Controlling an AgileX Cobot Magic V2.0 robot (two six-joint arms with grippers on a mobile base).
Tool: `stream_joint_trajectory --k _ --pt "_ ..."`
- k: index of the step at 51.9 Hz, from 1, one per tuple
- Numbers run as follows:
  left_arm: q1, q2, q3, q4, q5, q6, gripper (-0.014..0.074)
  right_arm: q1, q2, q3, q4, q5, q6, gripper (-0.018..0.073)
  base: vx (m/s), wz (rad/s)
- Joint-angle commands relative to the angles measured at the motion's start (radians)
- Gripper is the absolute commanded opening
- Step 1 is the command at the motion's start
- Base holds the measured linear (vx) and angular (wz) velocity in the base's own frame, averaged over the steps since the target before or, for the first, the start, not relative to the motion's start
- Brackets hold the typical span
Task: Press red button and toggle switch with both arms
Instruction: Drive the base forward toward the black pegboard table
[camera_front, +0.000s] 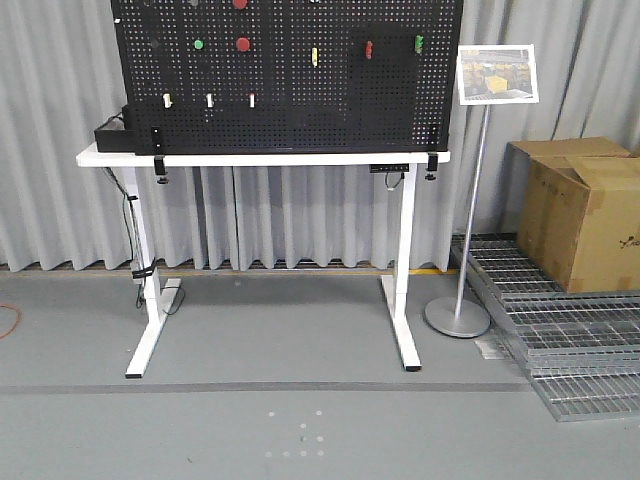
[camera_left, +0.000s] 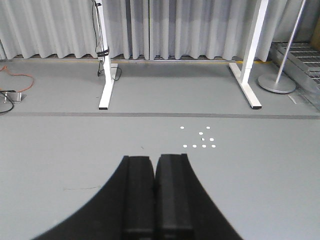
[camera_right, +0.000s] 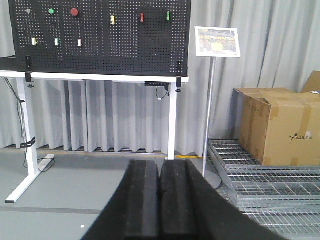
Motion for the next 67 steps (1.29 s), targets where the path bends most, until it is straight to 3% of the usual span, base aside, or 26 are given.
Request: stream_joint_trajectory --k 1,67 --pt "0.001 0.004 0.026 -0.007 -0.076 -0.004 0.0002 -0.005 -0.016 0.012 -0.003 -0.082 -0.001 0.0000 0.00 0.00" --pt "0.001 0.004 0.026 -0.007 -0.076 -0.004 0.0002 -0.005 -0.016 0.012 -0.003 -0.081 -0.001 0.0000 0.07 0.00"
